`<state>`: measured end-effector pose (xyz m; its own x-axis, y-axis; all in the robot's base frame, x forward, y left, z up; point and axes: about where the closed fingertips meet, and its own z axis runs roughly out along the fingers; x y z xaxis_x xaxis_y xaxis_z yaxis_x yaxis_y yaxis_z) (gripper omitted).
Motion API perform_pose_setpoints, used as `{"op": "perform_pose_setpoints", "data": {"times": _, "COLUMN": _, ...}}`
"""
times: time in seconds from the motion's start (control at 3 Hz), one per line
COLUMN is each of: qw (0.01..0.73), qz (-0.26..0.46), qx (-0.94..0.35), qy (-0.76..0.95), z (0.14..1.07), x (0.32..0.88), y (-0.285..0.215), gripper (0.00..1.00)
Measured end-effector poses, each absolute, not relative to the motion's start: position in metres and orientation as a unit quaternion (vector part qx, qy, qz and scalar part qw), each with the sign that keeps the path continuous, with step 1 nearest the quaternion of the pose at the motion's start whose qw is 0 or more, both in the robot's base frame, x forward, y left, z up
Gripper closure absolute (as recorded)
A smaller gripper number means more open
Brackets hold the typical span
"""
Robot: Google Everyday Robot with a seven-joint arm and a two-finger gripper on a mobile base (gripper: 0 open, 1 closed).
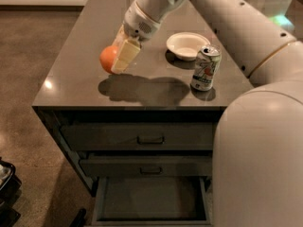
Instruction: Place orange into bottom drawer
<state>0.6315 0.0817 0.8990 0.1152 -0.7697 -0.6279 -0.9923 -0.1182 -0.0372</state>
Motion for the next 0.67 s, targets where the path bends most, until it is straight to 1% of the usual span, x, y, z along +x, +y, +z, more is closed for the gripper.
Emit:
{"op": "perform_pose_setpoints", "data": {"times": 0.33, "qw": 0.239, "qz": 0.213, "qx": -0.728, "qy": 0.606, "z": 0.944, "x": 0.584, "y": 0.091, "gripper": 1.0}}
{"op": "perform_pose_setpoints", "data": {"times": 0.67, "qw": 0.315, "qz": 0.208, "qx": -0.736, "qy": 0.562, "z": 0.995, "x": 0.513, "y": 0.1, "gripper": 1.0}}
